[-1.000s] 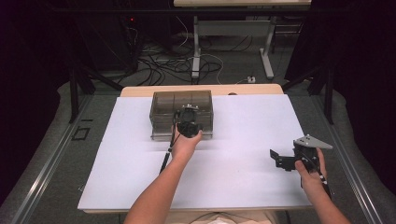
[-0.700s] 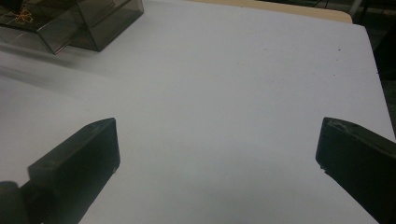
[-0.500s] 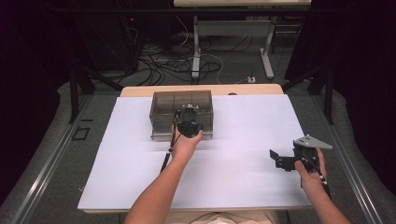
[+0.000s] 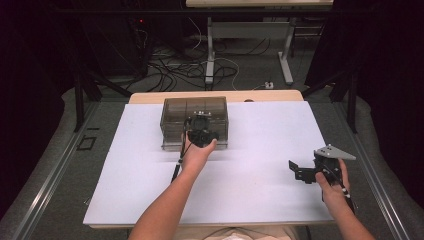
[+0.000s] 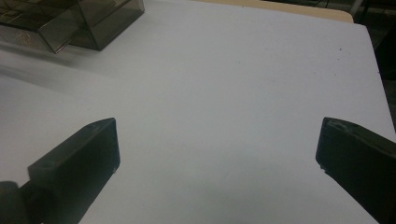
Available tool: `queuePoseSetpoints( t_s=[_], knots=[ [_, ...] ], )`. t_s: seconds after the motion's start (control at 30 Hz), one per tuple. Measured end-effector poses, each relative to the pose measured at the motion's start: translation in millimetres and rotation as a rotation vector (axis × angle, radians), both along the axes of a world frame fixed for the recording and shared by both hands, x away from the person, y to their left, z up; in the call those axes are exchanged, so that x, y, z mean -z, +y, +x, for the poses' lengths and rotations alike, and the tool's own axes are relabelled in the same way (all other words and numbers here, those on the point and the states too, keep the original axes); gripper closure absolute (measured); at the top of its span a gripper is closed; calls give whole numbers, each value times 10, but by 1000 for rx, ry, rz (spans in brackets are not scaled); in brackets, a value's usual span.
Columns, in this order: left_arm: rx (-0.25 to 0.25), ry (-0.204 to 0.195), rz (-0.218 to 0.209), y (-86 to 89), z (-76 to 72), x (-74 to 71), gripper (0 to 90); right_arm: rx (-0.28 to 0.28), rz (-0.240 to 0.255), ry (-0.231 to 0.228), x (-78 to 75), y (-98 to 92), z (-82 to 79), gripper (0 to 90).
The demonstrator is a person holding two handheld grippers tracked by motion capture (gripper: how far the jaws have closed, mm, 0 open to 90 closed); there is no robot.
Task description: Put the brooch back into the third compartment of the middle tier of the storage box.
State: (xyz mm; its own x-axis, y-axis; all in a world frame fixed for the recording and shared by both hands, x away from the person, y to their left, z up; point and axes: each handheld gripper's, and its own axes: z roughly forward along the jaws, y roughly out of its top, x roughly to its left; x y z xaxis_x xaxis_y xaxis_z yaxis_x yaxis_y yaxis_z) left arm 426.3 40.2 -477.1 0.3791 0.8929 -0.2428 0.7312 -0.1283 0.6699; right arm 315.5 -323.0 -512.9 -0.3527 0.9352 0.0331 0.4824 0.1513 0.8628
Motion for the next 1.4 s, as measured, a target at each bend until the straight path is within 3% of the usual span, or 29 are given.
queuePoseSetpoints(
  t_s=[0.53,0.83,1.07,1.27,1.4],
  knots=[
    [11,-43,-26,42,-97,-109,519,9,1,0,0,2,-5,0],
    [47,-56,17,54,-163,-156,424,10,-1,-7,0,0,-5,0],
    [94,-91,2,84,-237,-217,392,10,4,-6,-2,2,-7,0],
    [121,-130,14,124,-297,-261,357,13,5,-6,-3,-6,-7,0],
    [130,-128,-10,181,-321,-286,354,12,1,-8,-3,-6,-6,0]
  ],
)
